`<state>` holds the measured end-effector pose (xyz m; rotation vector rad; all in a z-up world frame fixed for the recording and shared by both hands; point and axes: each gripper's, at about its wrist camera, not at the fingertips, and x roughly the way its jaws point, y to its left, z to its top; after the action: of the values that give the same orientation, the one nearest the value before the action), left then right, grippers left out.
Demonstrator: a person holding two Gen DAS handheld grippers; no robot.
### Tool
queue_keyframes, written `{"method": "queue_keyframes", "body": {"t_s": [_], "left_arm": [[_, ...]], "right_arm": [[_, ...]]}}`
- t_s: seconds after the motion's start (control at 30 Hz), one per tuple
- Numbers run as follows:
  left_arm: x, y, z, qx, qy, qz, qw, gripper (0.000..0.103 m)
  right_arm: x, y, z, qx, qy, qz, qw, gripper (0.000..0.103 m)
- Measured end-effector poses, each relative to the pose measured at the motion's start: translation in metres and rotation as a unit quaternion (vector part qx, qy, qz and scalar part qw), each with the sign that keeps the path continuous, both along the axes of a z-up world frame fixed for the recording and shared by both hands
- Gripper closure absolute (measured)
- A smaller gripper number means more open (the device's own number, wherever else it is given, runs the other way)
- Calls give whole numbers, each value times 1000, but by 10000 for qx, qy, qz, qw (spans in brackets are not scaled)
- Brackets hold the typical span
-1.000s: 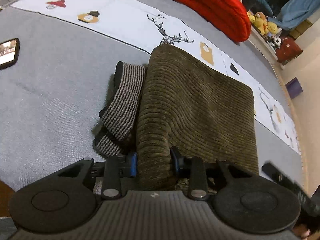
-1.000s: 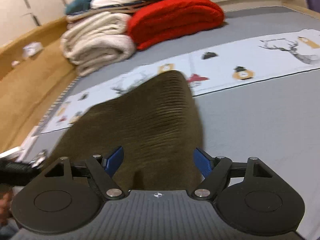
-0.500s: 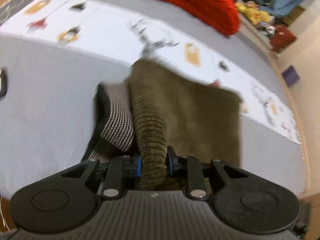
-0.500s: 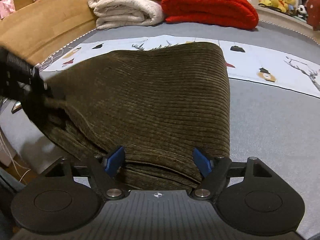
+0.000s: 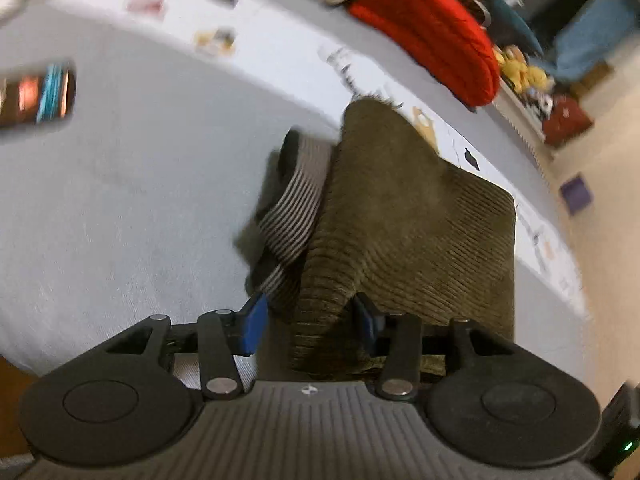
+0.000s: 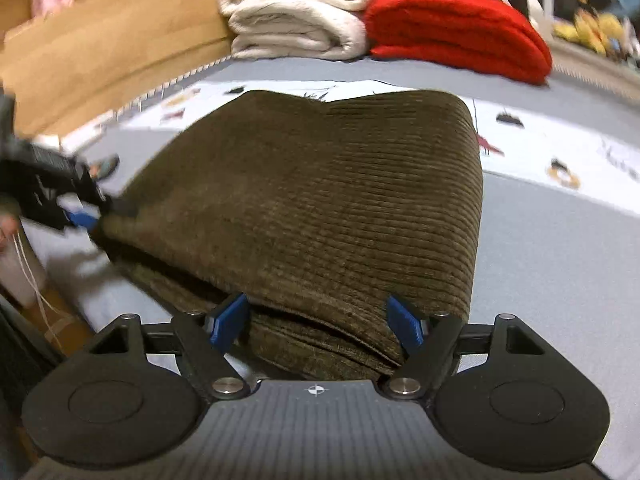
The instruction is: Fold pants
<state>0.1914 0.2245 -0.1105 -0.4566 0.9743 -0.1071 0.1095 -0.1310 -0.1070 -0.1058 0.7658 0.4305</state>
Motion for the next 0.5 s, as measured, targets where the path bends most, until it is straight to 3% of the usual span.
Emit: {"method": "queue_keyframes", "body": {"t_s": [0.1, 0.13, 0.17, 0.2, 0.27, 0.37, 0.5], "left_arm": [[6, -13, 13, -8, -6, -270, 9996, 47], [10, -17, 12, 85, 55, -281, 9996, 40], [16, -21, 9, 175, 203, -274, 9993, 41], [16, -24, 3, 217, 450, -294, 9983, 44], [21, -33, -2, 350, 668, -258, 9968, 67], [19, -44, 23, 403, 193, -329, 9985, 76], [13, -52, 87, 346, -850, -680, 9935, 78]], "right_arm": [[3, -2, 0, 81, 32, -33, 10000, 24], [2, -2, 1, 113, 41, -57, 9999, 24], [3, -3, 1, 146, 51, -78, 9998, 24], [2, -3, 1, 160, 53, -93, 9998, 24], [-1, -2, 1, 121, 31, -94, 9999, 24], [-2, -1, 1, 105, 5, -97, 9999, 24], [2, 1, 3, 224, 60, -195, 9995, 24]]}}
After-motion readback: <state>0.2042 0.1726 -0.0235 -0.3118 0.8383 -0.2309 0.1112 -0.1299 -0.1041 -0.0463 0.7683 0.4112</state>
